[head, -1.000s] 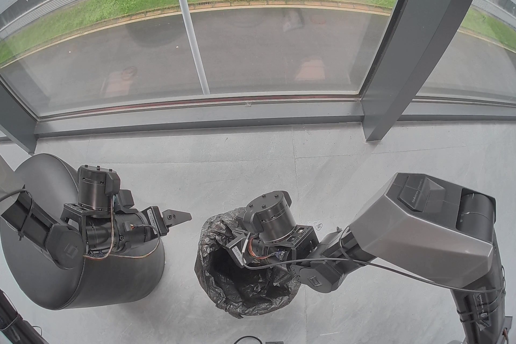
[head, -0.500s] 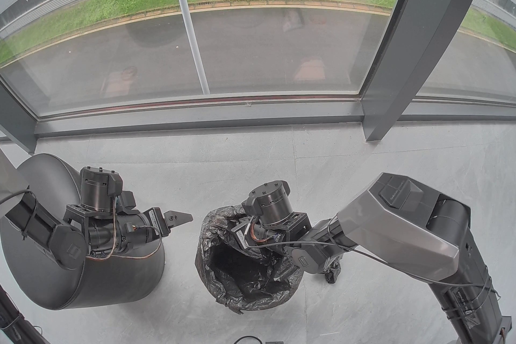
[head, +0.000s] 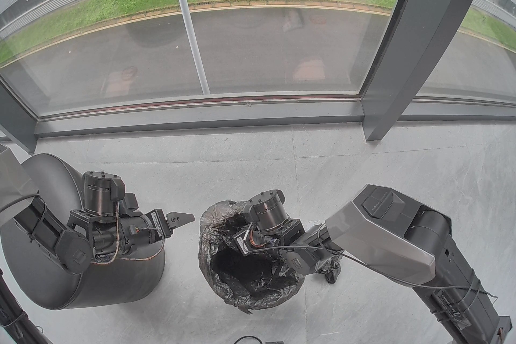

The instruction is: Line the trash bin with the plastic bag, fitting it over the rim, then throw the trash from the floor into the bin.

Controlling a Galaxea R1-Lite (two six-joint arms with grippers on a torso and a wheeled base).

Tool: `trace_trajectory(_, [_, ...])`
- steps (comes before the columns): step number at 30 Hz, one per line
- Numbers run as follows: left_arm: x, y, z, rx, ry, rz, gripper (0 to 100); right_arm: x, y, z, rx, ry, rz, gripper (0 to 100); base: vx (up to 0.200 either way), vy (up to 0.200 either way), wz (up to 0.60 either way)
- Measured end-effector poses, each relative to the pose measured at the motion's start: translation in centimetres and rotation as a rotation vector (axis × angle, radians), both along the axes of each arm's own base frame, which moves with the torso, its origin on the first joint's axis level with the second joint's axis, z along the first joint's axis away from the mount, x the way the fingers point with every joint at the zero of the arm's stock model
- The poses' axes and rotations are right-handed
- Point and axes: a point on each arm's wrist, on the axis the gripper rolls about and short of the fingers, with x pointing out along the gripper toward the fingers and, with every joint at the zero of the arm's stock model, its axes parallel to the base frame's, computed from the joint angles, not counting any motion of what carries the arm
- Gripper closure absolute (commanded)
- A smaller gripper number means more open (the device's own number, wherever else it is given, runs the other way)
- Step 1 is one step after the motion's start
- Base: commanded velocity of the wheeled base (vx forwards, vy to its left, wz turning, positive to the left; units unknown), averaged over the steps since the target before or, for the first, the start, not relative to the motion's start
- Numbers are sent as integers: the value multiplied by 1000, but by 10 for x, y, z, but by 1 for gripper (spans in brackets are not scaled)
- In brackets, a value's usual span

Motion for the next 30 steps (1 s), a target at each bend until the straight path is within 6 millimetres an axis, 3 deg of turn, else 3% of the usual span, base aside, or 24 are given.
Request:
trace_trajectory(9, [0, 0, -1, 0, 5, 0, 0, 5, -2, -5, 1, 3, -13, 100, 0, 0, 0])
trace_trajectory(14, [0, 0, -1, 1, 5, 0, 0, -3, 0, -2, 0, 11, -10, 100, 0, 0, 0])
trace_trajectory(26, [0, 0, -2, 0, 9, 1, 0, -54, -2, 24, -18, 80, 48, 100, 0, 0, 0])
trace_trajectory(30, [0, 0, -2, -1, 9, 2, 0, -59, 3, 35, 3, 72, 75, 100, 0, 0, 0])
